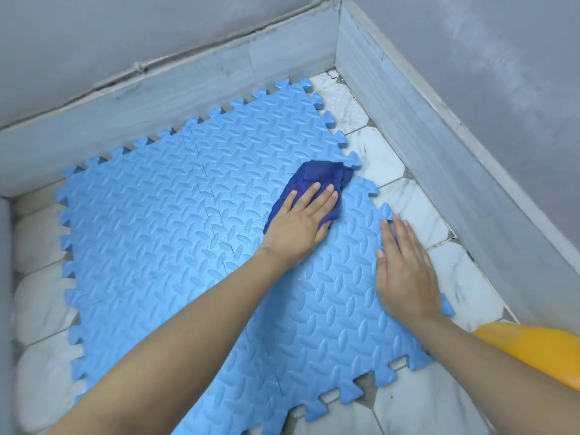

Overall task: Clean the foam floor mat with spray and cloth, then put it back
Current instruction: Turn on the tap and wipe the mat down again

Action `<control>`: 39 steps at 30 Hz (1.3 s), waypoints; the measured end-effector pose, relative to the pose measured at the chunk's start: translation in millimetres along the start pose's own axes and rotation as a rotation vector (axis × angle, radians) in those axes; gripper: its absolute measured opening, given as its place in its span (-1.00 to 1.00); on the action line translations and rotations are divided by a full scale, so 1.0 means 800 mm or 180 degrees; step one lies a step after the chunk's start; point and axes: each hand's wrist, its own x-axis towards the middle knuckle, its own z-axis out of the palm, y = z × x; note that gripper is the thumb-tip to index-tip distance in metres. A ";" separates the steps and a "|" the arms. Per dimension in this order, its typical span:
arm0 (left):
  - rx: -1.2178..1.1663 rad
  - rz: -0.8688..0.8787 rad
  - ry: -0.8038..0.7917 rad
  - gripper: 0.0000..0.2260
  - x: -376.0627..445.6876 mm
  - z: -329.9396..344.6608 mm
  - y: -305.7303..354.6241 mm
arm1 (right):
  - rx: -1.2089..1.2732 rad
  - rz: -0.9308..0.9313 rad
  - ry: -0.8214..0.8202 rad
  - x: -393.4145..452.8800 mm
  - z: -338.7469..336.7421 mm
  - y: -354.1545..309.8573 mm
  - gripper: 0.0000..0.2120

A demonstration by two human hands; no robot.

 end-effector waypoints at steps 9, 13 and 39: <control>-0.0552 -0.1996 0.0139 -0.52 -0.190 0.014 -0.145 | 0.0085 0.0060 -0.0060 -0.002 -0.002 -0.004 -0.46; -0.0206 -0.0906 0.0043 -0.48 -0.231 0.029 -0.054 | 0.0009 0.0019 -0.0040 -0.004 -0.002 -0.006 -0.44; -0.0576 -0.3070 0.0496 -0.47 -0.507 0.091 -0.045 | -0.0911 -0.1876 -0.1374 -0.073 0.003 -0.124 -0.43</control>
